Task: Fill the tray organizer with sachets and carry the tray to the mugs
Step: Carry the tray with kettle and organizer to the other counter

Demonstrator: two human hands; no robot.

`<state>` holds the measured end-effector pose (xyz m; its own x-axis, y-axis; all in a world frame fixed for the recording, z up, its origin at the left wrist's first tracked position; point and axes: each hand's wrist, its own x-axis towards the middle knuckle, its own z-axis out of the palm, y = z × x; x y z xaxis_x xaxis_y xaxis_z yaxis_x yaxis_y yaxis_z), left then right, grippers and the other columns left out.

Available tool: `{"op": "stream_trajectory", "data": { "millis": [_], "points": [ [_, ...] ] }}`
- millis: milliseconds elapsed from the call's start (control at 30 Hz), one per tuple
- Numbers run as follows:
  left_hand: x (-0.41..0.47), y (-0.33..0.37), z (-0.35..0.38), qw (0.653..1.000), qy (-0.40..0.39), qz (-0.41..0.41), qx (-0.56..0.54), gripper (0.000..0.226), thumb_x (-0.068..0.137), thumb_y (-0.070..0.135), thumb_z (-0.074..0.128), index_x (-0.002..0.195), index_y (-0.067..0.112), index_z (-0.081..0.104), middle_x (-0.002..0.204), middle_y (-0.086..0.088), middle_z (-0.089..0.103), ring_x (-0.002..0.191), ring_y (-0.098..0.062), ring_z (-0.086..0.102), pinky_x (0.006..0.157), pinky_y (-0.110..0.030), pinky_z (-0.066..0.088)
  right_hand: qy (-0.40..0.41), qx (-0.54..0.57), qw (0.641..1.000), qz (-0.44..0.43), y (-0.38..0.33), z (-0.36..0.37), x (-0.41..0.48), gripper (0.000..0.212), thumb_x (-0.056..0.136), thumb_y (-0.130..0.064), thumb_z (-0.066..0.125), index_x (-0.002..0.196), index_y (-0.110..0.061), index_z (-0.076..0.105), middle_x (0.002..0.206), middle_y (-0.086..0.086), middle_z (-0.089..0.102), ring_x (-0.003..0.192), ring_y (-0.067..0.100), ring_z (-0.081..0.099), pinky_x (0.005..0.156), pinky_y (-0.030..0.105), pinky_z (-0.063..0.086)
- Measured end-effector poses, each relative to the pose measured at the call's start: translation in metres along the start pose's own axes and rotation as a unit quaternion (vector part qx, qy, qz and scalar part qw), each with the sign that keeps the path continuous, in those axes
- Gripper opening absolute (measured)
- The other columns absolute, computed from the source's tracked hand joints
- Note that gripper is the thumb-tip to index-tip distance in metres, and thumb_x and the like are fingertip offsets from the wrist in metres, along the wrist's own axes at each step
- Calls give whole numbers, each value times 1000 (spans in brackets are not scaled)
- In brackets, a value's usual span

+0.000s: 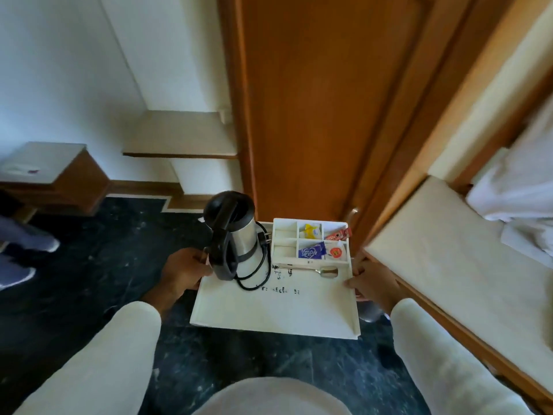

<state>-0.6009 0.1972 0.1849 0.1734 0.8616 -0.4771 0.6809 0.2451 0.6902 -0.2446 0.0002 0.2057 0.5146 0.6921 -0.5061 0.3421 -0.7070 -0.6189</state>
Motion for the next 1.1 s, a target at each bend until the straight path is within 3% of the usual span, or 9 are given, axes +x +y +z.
{"op": "stream_trajectory", "data": {
  "millis": [67,167,267,400,600,733,833,967,1100],
  "points": [
    [25,-10,-41,1000,13,-5,-3,14,76,5,76,86,15,75,92,-13,76,81,-31,74,67,-50,65,0,-20,1000,-20,-38,32,26,32,89,-20,76,118,-19,65,117,1,71,96,25,70,71,30,60],
    [53,-19,-85,999,29,-15,-11,11,77,3,77,85,10,74,88,-12,75,78,-29,74,67,-48,65,-15,-3,1000,-16,-86,64,47,23,90,-23,76,110,-19,65,111,-3,69,85,19,67,61,21,55],
    [87,-27,-126,999,39,-23,-14,12,75,5,80,86,8,75,86,-12,76,74,-28,75,63,-45,65,-33,7,999,-10,-131,91,71,17,89,-22,76,102,-21,66,108,-3,71,91,22,70,75,34,64],
    [128,-30,-169,998,48,-33,-36,16,76,1,78,91,7,75,87,-14,76,74,-27,74,57,-37,63,-43,49,997,-35,-186,121,101,32,91,-16,73,120,-24,64,115,-7,68,98,23,68,89,48,59],
    [212,-17,-220,996,77,-34,-27,11,79,-2,74,87,6,72,74,-12,71,60,-21,66,44,-25,53,-66,48,994,-66,-265,151,173,29,93,-16,70,120,-21,63,115,-6,67,95,19,68,98,50,55],
    [276,5,-255,997,78,-29,2,11,84,2,74,85,12,70,73,-10,68,58,-19,63,47,-25,51,-47,12,997,-68,-312,165,238,19,88,-24,76,104,-25,65,115,-3,72,101,29,72,98,47,57],
    [331,22,-282,996,84,-34,14,20,84,3,74,75,19,67,79,-10,70,66,-22,68,51,-27,52,-86,53,994,-44,-355,173,289,20,92,-19,72,110,-22,63,115,-1,72,95,24,70,97,45,56],
    [388,39,-308,993,97,-31,50,10,86,6,72,87,14,67,84,-8,68,66,-16,65,49,-22,48,-98,78,992,-17,-403,185,344,22,92,-8,71,108,-19,61,119,4,70,119,38,65,101,54,53],
    [444,51,-330,992,101,-37,62,6,89,10,70,88,14,66,83,-9,68,63,-16,63,46,-19,45,-77,46,996,-23,-445,198,393,19,90,-14,74,101,-20,60,120,5,69,115,37,67,101,54,54]
  ]
}}
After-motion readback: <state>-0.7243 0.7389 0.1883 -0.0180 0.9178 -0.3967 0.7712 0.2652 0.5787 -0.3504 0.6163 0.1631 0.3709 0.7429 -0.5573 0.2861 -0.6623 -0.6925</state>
